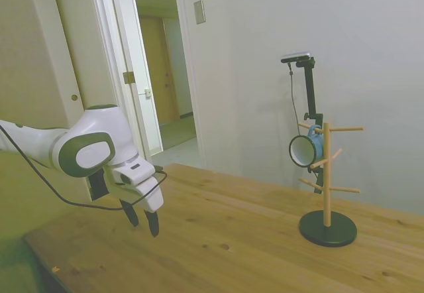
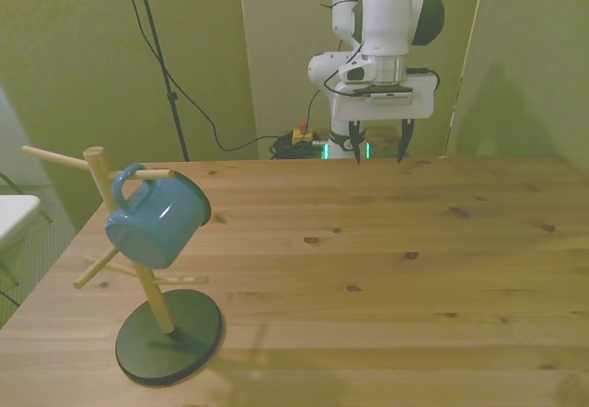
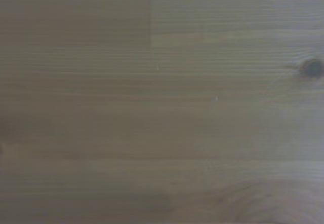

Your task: Unload the mug

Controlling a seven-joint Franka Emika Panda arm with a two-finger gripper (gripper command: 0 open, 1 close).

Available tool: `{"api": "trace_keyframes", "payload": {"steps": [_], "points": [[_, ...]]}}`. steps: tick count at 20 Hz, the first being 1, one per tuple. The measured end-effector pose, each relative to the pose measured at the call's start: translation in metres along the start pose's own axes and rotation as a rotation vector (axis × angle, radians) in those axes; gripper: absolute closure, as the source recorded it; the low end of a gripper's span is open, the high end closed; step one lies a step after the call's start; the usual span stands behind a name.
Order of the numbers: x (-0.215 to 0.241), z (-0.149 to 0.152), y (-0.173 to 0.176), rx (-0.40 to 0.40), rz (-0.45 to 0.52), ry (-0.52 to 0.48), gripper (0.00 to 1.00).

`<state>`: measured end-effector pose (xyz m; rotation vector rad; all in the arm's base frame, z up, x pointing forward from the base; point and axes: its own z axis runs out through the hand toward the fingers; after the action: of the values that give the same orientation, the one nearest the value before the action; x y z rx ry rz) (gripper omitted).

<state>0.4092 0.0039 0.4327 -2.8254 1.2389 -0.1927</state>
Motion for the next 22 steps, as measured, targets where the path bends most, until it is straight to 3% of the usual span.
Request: {"api": "trace_keyframes", "payload": {"steps": [3, 8, 22], "points": [[0.001, 0.002, -0.001, 0.004, -0.008, 0.002, 0.00], [0.038, -0.016, -0.015, 0.092, 0.033, 0.086, 0.00], [0.209, -0.079, -0.029, 0.253, 0.352, 0.455, 0.00]]}}
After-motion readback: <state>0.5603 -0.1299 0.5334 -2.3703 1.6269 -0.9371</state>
